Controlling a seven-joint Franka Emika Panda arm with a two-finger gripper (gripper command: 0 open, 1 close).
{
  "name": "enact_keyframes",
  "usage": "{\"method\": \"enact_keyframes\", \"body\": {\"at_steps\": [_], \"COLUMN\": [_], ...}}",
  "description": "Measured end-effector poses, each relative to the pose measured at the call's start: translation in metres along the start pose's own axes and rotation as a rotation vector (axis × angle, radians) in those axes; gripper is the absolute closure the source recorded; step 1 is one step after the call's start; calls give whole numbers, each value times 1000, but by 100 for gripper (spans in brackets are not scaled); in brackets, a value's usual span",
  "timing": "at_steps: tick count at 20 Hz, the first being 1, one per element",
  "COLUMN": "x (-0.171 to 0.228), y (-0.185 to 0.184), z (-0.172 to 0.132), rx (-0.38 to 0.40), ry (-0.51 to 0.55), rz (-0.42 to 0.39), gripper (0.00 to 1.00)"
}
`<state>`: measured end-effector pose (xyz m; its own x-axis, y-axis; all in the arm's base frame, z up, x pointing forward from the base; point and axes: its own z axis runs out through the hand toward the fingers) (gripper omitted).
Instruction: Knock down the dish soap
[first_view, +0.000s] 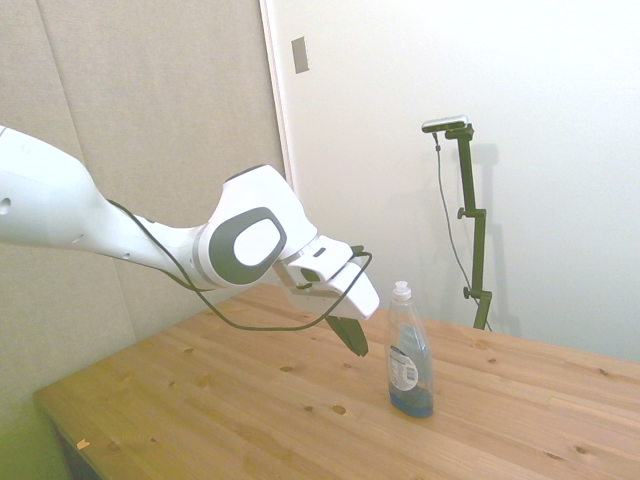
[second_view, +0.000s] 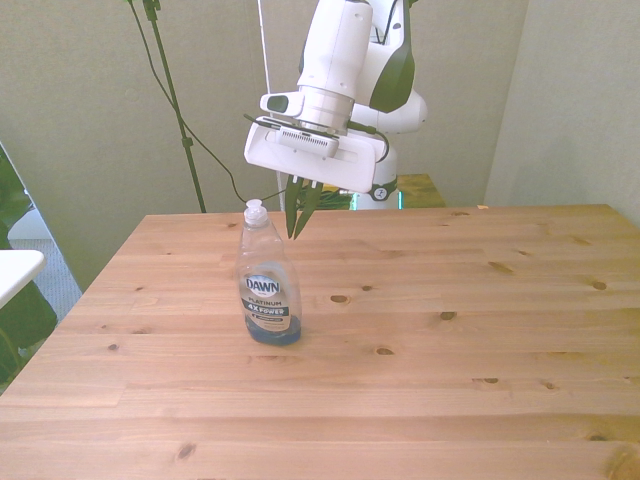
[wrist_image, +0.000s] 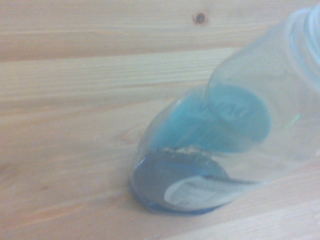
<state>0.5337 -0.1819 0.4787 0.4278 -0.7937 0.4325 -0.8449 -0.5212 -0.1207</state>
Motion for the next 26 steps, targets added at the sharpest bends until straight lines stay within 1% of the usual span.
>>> {"method": "enact_keyframes", "body": {"at_steps": [5, 9, 13, 19, 23, 26], "x": [32, 61, 86, 101, 112, 121], "y": [-13, -30, -49, -68, -69, -70], "z": [17, 31, 44, 65, 73, 79], "rx": [-16, -17, 8, 59, 81, 83], "ry": [36, 71, 125, 205, 250, 272], "rz": [48, 81, 115, 166, 197, 213], "gripper": [100, 100, 100, 100, 100, 100]}}
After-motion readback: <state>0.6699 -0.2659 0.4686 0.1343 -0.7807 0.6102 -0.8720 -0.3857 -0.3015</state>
